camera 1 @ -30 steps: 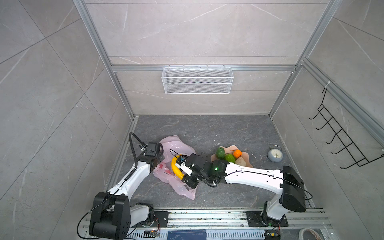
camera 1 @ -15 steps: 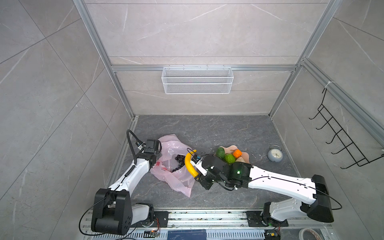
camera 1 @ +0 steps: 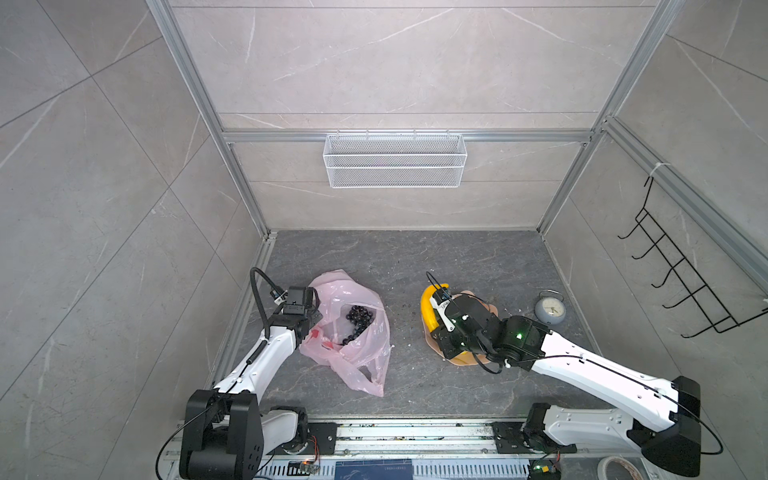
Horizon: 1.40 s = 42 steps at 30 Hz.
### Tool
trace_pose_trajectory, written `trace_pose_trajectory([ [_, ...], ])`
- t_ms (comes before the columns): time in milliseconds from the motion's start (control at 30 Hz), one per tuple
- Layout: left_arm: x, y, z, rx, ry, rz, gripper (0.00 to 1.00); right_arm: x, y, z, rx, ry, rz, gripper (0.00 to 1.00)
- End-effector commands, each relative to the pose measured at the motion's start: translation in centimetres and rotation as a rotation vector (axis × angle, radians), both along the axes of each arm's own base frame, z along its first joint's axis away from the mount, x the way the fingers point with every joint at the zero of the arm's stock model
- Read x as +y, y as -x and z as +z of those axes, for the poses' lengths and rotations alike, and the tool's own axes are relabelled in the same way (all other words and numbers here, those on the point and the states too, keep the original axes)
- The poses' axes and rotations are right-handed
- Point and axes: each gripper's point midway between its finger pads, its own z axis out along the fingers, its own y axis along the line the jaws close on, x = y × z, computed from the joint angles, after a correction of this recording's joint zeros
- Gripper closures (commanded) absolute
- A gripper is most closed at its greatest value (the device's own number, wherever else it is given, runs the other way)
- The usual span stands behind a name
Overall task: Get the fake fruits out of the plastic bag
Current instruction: 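Carry the yellow banana over the pink bowl with the right gripper, then lower the banana into the pink bowl and open the right gripper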
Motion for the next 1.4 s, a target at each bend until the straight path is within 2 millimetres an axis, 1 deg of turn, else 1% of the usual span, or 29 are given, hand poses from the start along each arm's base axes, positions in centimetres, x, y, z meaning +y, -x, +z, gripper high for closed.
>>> trace_pose_trajectory([
  [0, -0.1, -0.3, 0.9, -0.044, -0.002, -0.03, 1.0, -2.4, 0.1, -2.1, 0.047, 0.074, -0.072, 0.78],
  [67, -0.1, -0.2, 0.8, -0.04, -0.006, -0.036, 1.0, -2.7, -0.1, -2.9, 0.056, 0.097, -0.074, 0.78],
  [167, -0.1, -0.2, 0.8, -0.037, -0.012, -0.042, 1.0, -2.4, 0.2, -4.1, 0.074, 0.137, -0.023, 0.78],
  [333, -0.1, -0.1, 0.7, -0.032, -0.014, -0.045, 1.0, -1.9, 0.5, -5.3, 0.089, 0.181, 0.068, 0.76],
  [400, -0.1, -0.1, 0.7, -0.035, -0.013, -0.044, 1.0, -1.8, 0.4, -5.8, 0.093, 0.194, 0.066, 0.75],
  [600, 0.0, 0.0, 0.9, -0.038, -0.021, -0.047, 1.0, -2.0, 0.2, -8.5, 0.147, 0.275, 0.064, 0.76],
  [700, 0.0, 0.1, 0.8, -0.036, -0.023, -0.047, 1.0, -2.3, 0.2, -9.2, 0.162, 0.306, 0.061, 0.76],
  [967, 0.1, 0.0, 0.5, -0.03, -0.026, -0.045, 1.0, -2.8, 0.5, -10.3, 0.19, 0.36, 0.059, 0.76],
  [1133, 0.1, -0.1, 0.5, -0.028, -0.03, -0.046, 1.0, -3.0, 0.7, -10.2, 0.186, 0.366, 0.06, 0.76],
  [1367, 0.1, -0.3, 0.5, -0.028, -0.029, -0.044, 1.0, -3.2, 1.2, -10.4, 0.192, 0.372, 0.049, 0.72],
])
